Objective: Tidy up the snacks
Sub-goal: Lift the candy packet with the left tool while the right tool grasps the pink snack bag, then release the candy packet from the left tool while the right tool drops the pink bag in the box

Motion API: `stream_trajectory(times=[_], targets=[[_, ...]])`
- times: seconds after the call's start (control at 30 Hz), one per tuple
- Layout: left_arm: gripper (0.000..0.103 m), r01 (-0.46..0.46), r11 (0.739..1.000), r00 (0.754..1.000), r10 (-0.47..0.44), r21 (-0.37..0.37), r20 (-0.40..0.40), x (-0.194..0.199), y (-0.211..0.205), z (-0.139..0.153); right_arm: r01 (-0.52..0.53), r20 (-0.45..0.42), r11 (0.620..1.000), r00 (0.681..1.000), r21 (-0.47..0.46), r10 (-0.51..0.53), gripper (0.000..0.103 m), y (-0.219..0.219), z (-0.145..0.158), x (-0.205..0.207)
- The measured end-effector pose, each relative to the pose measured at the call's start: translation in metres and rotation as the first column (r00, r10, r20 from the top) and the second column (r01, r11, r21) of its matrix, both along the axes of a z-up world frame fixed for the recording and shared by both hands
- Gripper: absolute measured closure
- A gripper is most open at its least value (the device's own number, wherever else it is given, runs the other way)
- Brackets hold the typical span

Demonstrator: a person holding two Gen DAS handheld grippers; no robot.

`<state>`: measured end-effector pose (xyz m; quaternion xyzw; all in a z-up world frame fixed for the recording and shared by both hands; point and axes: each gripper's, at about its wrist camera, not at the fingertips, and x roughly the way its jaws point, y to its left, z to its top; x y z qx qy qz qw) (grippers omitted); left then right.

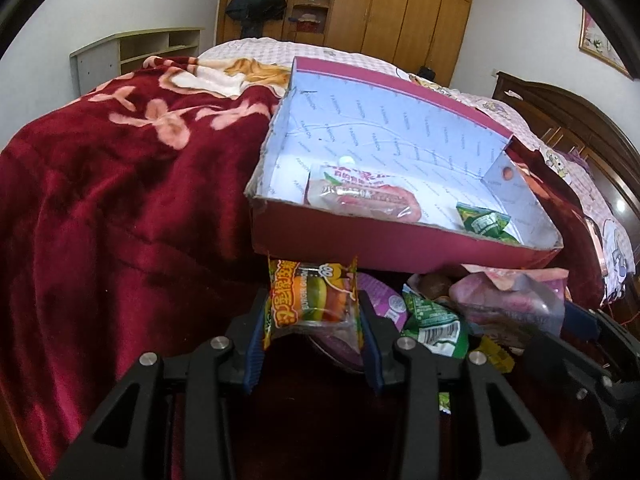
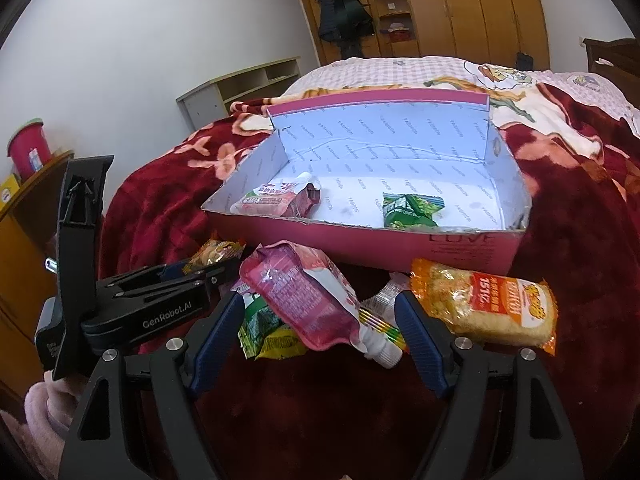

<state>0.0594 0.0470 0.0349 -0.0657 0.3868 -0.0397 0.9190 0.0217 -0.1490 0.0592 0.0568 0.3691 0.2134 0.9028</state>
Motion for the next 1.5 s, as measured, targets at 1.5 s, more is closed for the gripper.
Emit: stream_trajectory(times=[1.5], targets=[[0.061,0.034,0.999,0.987,-0.036,0.019,0.159,-0.015,-0.012,0.075,0.046,0.107,0.997,0.993,0.061,-0.053,0.072,-0.025,0.038,-0.016]])
